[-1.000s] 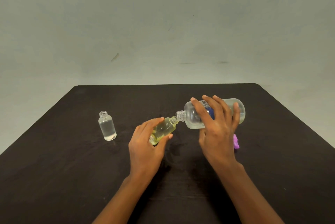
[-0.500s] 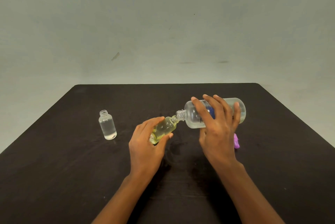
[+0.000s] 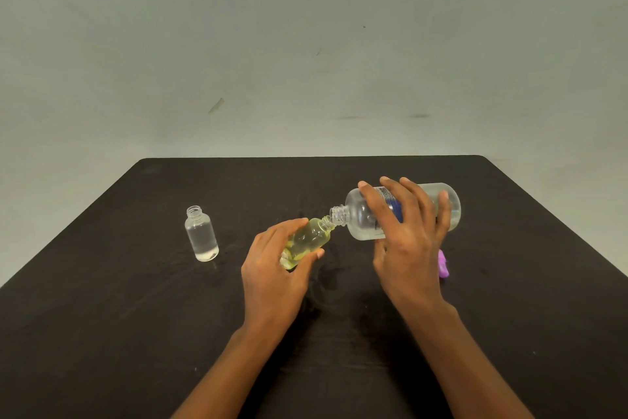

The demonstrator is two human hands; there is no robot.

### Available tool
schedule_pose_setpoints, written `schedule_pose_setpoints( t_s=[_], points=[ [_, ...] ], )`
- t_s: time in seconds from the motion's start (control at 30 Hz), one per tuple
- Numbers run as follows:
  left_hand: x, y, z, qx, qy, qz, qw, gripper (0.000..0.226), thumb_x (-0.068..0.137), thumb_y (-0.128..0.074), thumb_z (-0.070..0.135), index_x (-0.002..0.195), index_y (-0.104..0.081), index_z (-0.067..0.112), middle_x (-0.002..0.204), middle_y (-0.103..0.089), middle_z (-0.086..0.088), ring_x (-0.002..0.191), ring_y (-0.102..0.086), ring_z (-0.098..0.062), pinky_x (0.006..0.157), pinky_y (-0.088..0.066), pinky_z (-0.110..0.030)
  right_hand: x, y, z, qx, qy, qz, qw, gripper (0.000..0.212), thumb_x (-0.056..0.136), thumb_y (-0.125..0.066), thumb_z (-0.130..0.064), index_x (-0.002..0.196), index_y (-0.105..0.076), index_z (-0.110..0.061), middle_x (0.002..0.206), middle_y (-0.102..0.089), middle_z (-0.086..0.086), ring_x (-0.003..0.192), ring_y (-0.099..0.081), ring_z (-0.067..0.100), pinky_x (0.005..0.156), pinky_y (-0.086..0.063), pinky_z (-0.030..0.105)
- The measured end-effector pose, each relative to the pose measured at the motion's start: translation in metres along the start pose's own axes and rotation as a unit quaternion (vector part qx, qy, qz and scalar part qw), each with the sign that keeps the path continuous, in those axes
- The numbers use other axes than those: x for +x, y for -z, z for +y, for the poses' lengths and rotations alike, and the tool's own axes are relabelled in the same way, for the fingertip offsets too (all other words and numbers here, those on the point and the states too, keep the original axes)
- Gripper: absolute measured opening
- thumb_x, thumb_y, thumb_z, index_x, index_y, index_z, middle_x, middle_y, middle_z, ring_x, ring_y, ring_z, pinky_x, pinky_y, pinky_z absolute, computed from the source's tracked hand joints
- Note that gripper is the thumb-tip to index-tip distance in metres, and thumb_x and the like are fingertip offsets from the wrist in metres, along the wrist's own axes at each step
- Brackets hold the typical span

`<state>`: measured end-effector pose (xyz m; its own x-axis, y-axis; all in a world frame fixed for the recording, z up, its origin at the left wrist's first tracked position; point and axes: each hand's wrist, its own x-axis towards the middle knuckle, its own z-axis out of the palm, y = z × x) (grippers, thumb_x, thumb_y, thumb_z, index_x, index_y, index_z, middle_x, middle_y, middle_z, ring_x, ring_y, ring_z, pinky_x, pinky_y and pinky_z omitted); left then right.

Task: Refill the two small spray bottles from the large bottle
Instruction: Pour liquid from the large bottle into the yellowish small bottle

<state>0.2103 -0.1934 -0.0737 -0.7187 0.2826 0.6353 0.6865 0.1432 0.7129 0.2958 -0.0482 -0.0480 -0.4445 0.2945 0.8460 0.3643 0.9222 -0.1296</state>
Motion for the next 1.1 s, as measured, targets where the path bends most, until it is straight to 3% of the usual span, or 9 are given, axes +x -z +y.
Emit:
schedule_pose_setpoints(
  t_s=[0.57, 0.83, 1.1],
  points=[
    [-0.0006, -0.0008, -0.0026, -0.003, 0.001, 0.004, 1.0, 0.047, 0.066, -0.08, 0.022, 0.106, -0.062, 0.039, 0.102, -0.063, 0.021, 0.097, -0.058, -0.003, 0.086, -0.044, -0.018, -0.0009, 0.0, 0.0003, -0.005, 0.003, 0.001, 1.0, 0.087, 0.061, -0.071, 0.015, 0.132, -0.048, -0.029, 0.13, -0.054, 0.005, 0.129, -0.04, 0.025, 0.115, -0.006, 0.049],
    [-0.0003, -0.0002, -0.0018, -0.004, 0.003, -0.001, 1.0, 0.047, 0.066, -0.075, 0.03, 0.109, -0.059, 0.039, 0.102, -0.063, 0.022, 0.098, -0.057, -0.002, 0.086, -0.045, -0.019, -0.0005, -0.0003, 0.0001, -0.006, 0.003, 0.0, 1.0, 0.088, 0.061, -0.071, 0.015, 0.133, -0.046, -0.03, 0.131, -0.053, 0.004, 0.129, -0.039, 0.024, 0.116, -0.005, 0.048],
    [-0.0002, -0.0005, -0.0036, -0.001, 0.003, 0.002, 1.0, 0.051, 0.066, -0.083, 0.019, 0.107, -0.061, 0.039, 0.102, -0.063, 0.021, 0.098, -0.057, -0.002, 0.086, -0.045, -0.02, -0.0003, -0.0002, -0.0003, -0.007, 0.004, 0.0, 1.0, 0.087, 0.061, -0.07, 0.015, 0.132, -0.049, -0.029, 0.131, -0.053, 0.004, 0.129, -0.04, 0.024, 0.116, -0.003, 0.047]
  ],
)
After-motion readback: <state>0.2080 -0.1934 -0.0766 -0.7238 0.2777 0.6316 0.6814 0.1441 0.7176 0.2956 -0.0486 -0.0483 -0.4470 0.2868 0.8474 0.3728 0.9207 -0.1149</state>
